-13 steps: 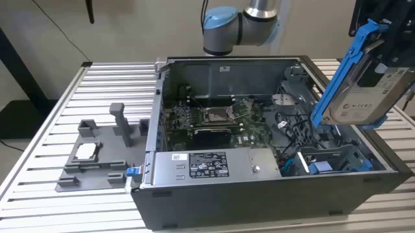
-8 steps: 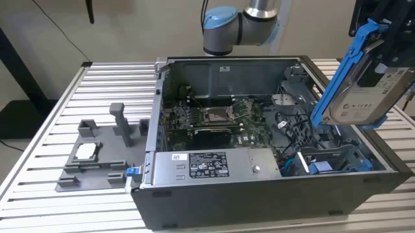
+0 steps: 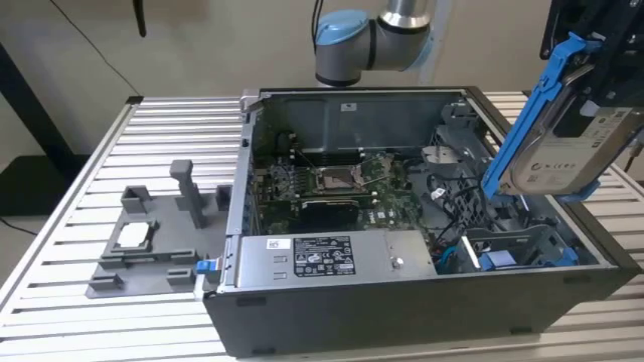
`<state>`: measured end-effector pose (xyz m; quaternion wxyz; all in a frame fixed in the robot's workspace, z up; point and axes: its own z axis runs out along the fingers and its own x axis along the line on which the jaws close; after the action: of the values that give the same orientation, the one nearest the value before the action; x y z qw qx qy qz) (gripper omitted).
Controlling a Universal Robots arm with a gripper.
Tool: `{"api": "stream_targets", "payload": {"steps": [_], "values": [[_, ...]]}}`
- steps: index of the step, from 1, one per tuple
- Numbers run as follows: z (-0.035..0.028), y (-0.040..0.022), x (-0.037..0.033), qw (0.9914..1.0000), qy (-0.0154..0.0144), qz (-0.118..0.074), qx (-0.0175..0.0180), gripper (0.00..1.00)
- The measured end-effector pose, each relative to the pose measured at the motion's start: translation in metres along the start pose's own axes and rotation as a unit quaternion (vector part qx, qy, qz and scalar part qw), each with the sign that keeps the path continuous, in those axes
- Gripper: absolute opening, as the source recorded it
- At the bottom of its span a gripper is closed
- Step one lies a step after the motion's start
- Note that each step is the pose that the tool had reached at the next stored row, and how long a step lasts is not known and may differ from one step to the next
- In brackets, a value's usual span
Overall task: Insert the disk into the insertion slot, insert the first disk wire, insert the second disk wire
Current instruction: 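Insert the disk into the insertion slot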
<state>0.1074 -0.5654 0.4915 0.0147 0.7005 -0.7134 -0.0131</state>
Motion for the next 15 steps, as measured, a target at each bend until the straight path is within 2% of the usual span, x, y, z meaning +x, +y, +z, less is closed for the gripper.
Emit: {"api": "stream_targets", "payload": {"steps": [5, 15], "values": [[0.0055, -0.0002, 0.0001, 1.00000, -0.0001, 0.000, 0.0009, 0.33], [0.0213, -0.0014, 0.0011, 0.99998, -0.0008, 0.000, 0.0060, 0.33]]}}
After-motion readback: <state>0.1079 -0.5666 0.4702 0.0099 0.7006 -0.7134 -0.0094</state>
